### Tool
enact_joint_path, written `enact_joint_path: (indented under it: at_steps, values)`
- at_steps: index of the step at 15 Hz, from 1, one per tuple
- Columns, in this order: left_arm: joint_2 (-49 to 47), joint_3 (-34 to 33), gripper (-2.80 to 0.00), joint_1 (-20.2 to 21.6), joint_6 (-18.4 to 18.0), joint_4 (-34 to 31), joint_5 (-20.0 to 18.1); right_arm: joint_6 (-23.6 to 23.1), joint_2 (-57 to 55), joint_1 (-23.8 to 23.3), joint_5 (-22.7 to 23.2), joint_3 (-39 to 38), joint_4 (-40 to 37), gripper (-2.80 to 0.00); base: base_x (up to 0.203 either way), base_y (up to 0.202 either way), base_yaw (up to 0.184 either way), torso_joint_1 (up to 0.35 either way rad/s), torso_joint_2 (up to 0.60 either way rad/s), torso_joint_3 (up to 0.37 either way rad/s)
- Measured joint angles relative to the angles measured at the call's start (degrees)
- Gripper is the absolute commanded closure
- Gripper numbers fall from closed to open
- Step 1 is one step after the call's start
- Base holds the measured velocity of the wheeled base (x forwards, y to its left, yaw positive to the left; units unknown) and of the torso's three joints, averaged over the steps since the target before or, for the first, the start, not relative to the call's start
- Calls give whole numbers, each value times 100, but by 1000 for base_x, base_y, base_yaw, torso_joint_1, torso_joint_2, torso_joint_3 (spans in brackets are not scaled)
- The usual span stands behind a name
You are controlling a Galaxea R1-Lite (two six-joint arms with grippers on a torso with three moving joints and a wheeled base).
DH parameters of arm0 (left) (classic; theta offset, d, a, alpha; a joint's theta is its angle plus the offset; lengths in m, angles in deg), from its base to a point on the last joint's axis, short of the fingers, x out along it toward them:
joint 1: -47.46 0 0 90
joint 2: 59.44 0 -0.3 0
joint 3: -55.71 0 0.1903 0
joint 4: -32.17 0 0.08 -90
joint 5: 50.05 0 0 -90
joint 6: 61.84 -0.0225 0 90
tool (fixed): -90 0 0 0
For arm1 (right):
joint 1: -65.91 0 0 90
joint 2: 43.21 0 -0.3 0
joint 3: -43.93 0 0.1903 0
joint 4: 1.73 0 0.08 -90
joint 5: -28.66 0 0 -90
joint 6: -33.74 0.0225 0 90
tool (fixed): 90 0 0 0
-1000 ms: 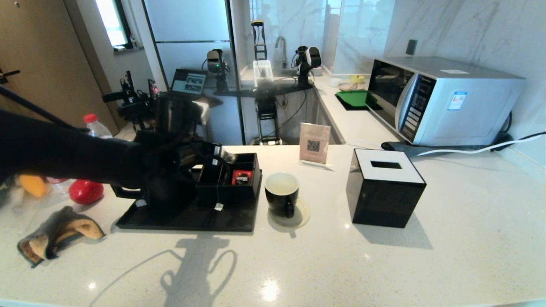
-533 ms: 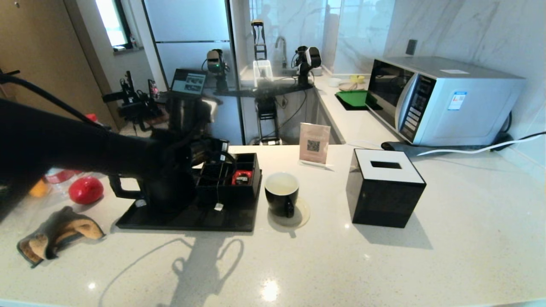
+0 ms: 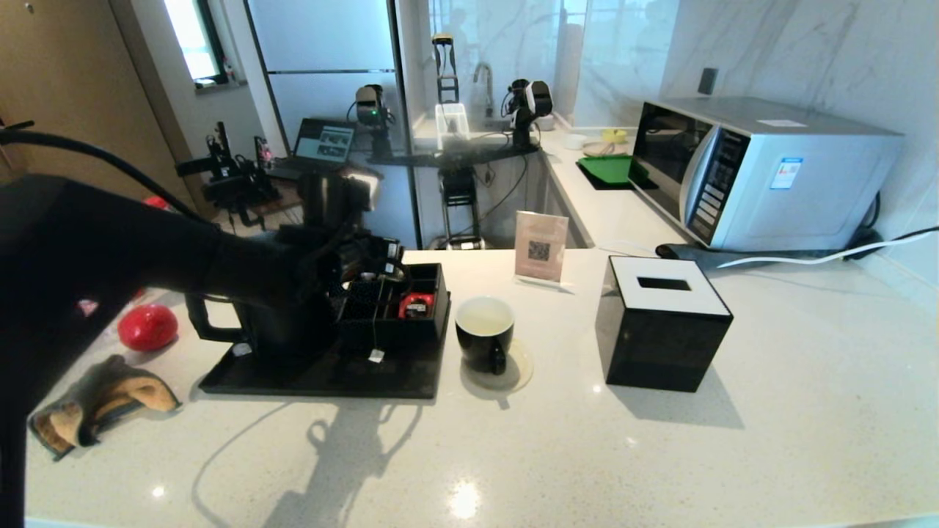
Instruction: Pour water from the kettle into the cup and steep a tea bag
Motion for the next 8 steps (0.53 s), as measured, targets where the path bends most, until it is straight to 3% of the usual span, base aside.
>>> enact_joint_path:
  at_steps: [5,8]
  values:
    - [-94,210,-280,-2,-5,-156,-94,-1,0,0,0,0,1,0,0,0,0,0,0,0]
    - [-111,740,-280,-8,-9,-811,-102,-1,0,0,2,0,2,0,0,0,0,0,0,0]
